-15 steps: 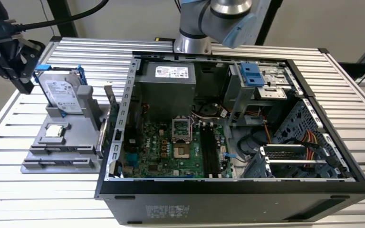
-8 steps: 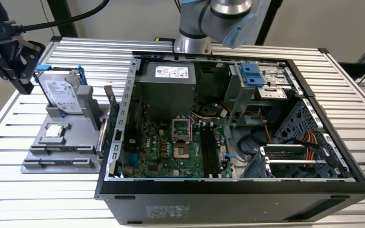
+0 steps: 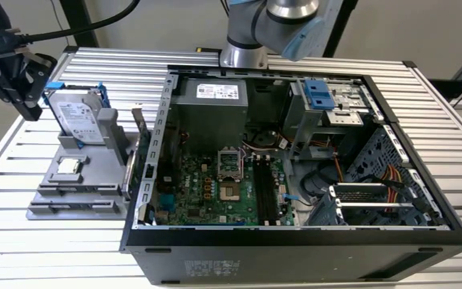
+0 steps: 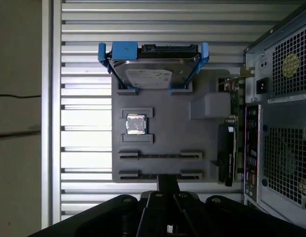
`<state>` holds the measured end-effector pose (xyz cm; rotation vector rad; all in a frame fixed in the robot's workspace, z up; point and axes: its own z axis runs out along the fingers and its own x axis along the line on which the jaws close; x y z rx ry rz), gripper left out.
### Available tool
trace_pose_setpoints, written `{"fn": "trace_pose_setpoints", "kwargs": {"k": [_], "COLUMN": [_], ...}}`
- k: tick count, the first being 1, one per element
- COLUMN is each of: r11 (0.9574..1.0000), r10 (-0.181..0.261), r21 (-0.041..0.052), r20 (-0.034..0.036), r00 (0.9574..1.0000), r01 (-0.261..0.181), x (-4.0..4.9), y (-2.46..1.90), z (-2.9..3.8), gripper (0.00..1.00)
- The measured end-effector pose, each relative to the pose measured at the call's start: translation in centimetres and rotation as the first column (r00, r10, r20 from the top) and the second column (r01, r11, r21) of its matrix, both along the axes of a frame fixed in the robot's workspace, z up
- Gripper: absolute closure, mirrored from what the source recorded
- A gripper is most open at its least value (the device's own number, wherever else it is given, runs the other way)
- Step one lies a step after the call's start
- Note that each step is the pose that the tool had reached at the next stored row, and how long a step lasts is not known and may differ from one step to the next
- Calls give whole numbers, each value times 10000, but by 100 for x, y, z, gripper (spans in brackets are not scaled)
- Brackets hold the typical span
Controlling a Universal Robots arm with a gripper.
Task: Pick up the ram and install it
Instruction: 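Pick up the ram and move it above insertion slot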
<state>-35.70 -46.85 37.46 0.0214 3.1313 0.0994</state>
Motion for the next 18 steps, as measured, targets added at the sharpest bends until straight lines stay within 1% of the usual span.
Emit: {"fn": "trace_pose_setpoints", "kwargs": {"k": [6,14,18], "r11": [10000,10000,10000], "r10": [1,0,1], "r21": [2,0,0], "r20": [-49,-113,-120], "r00": [10000,9999,9999], "r01": [-1,0,-1], "x": [8,29,36], "y": [-21,-40,-46], "z": [-11,-31,-41], "gripper": [100,100,100]}}
